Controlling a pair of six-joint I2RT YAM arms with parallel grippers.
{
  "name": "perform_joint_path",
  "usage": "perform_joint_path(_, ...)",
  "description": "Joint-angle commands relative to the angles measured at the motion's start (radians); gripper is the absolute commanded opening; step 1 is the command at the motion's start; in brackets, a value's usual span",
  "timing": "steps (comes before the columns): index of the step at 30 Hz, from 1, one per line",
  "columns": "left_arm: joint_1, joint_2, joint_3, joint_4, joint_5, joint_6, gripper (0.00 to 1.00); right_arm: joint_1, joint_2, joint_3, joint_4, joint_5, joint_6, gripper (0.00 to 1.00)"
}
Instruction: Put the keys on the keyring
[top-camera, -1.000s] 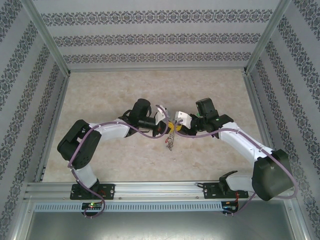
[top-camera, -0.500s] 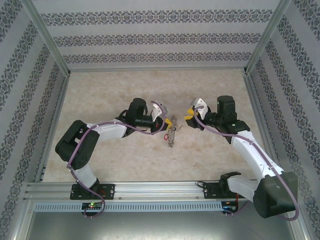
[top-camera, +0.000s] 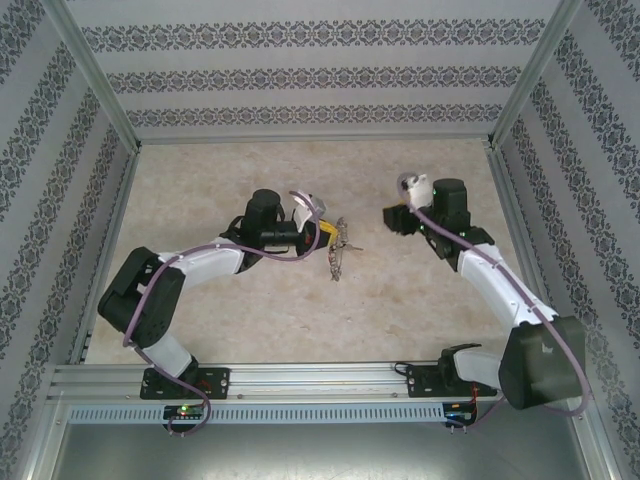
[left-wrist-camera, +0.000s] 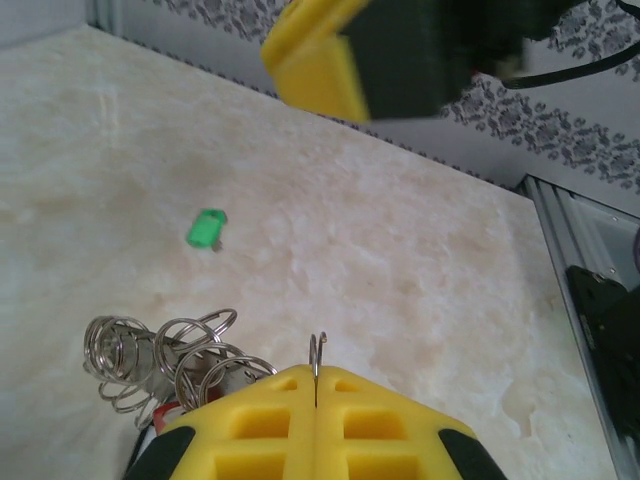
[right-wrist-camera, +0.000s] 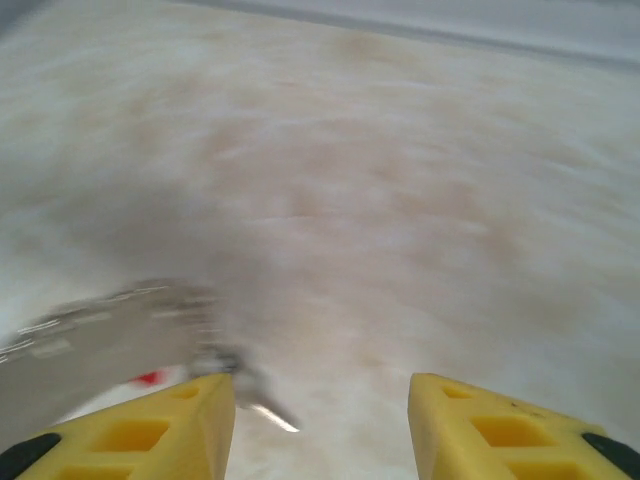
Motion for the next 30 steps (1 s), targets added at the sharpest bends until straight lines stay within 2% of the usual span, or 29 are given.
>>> perform_joint_path(1,0.024,-0.073,0.017,-0.02,-0.062,0.011,0.0,-0.053,0.084,0.107,-0.228,0.368,0.362,0.48)
perform_joint_path(3,0.031,-0.099,0.021,-0.055,-0.099,0.026,0.0,-0.068,0.149,0.159,-0.327,0.413,0.48,0.46)
perform_joint_path(5,0.037,-0.117,0.038,-0.116,-0.126,0.059,0.0,-0.077,0.215,0.19,-0.358,0.372,0.548,0.43)
perform_joint_path(9,0.056,-0.129,0.065,-0.203,-0.119,0.1,0.0,-0.08,0.358,0.267,-0.37,0.253,0.541,0.37)
perform_joint_path(12,0.069,-0.13,0.062,-0.203,-0.113,0.101,0.0,-0.082,0.458,0.349,-0.397,0.196,0.355,0.32)
perform_joint_path(14,0.079,-0.128,0.061,-0.201,-0.103,0.097,0.0,-0.085,0.518,0.415,-0.437,0.142,0.157,0.3)
perform_joint_path(16,0.086,-0.125,0.061,-0.199,-0.086,0.093,0.0,-0.081,0.573,0.476,-0.5,0.162,-0.018,0.29)
perform_joint_path(18,0.092,-0.125,0.062,-0.2,-0.081,0.093,0.0,-0.081,0.593,0.472,-0.5,0.122,-0.206,0.29)
perform_joint_path(21,0.099,-0.128,0.061,-0.205,-0.082,0.096,0.0,-0.082,0.576,0.414,-0.426,0.095,-0.391,0.31)
perform_joint_path(25,0.104,-0.132,0.048,-0.202,-0.083,0.093,0.0,-0.083,0.622,0.434,-0.433,0.146,-0.486,0.43)
perform_joint_path(30,0.104,-0.138,0.04,-0.202,-0.083,0.091,0.0,-0.085,0.696,0.489,-0.48,0.134,-0.535,0.43)
